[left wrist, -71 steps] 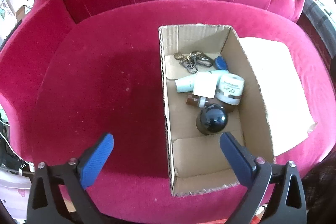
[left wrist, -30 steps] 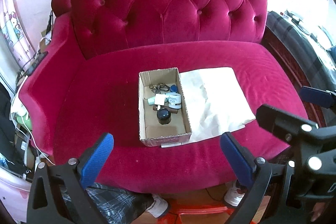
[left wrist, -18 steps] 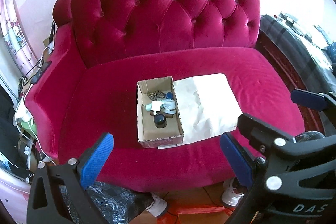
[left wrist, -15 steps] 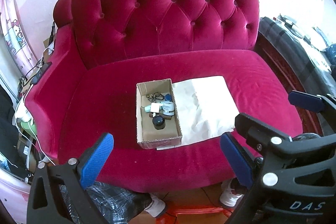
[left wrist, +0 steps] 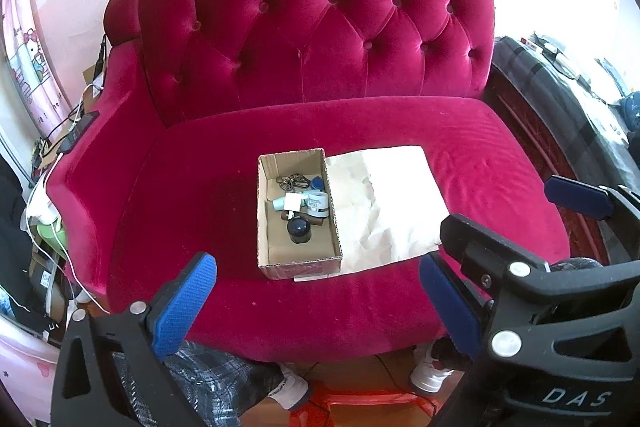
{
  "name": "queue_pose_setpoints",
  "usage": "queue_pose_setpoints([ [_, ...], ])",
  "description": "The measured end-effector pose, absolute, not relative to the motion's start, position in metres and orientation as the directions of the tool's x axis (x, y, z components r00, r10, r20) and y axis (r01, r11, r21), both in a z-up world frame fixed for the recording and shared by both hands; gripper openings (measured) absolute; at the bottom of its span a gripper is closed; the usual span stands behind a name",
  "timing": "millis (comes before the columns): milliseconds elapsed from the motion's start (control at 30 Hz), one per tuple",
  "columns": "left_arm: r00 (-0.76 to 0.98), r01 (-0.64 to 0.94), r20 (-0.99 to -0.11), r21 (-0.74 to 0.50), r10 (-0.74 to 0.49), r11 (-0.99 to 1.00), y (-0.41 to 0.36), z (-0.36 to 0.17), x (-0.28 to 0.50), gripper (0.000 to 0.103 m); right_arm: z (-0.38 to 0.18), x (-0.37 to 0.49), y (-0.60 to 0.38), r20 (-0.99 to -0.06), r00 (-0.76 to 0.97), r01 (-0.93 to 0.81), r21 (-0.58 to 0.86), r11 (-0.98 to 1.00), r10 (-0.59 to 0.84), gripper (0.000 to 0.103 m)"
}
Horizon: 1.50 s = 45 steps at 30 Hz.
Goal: Organize rigid objects
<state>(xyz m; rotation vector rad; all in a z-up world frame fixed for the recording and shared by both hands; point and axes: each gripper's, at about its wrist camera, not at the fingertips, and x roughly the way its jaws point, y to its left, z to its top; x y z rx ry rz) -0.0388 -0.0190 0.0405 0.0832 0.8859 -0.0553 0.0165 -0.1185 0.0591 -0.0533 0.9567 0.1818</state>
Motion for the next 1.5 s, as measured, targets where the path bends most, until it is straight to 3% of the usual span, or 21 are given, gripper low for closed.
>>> queue_pose_setpoints([
  [1500,0.619,0.076,-0.785,0.035,-0.020,0.996,-0.0195,0.0413,-0.0353,0.103,0.0607,0.0184,-0.1141,-0.810,0.575,-0.163,0.021,0.986,0.113,0.103],
])
